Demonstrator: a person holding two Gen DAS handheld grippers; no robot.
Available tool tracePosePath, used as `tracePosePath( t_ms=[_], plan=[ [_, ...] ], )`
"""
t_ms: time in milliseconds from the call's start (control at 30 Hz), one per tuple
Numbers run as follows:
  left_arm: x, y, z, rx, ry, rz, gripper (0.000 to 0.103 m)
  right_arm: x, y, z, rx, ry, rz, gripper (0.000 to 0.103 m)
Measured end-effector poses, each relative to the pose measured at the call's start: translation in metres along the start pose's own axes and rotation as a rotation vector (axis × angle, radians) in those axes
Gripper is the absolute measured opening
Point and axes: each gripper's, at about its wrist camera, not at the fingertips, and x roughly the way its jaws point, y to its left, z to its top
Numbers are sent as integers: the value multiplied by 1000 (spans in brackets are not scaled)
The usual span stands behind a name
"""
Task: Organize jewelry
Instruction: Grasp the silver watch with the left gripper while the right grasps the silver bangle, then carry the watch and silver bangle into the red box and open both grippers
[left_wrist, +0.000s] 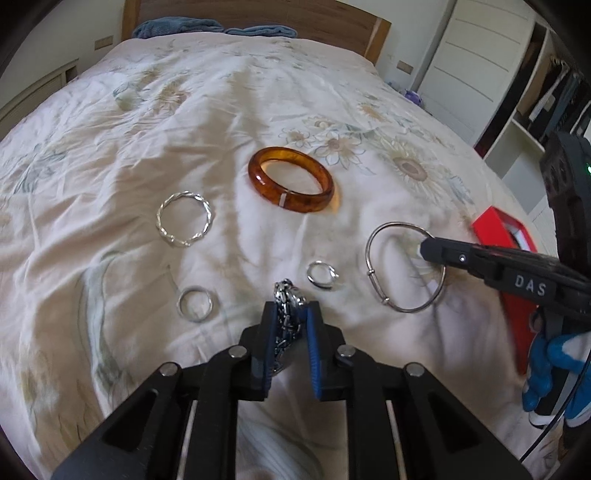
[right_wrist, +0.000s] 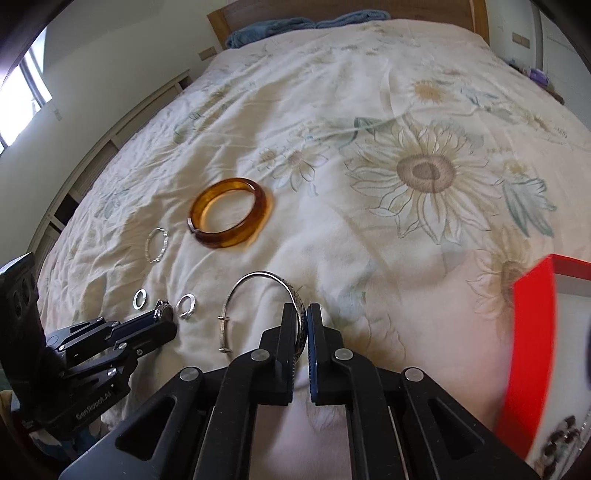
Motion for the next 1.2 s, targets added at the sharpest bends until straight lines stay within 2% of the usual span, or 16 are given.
tracePosePath(
  t_ms=[367,567,700,967,1200],
  plan=[
    [-65,-20,-16,-6,-57,-4,10,-70,21,-17,-40,-67,7,6],
    [-115,-42,-23,5,-119,-23,10,-126,30,-34,-37,-127,4,6],
    [-140,-62,-26,6,-152,-53,10,-161,23,-45,-23,-173,-16,6],
    [-149,-134,-21,63,-167,-147,10,-227,-39,-73,80,-264,-88,6],
    [-108,-213,-5,132,-119,-239,10,-247,-106,-93,181,-279,-150,7]
  ],
)
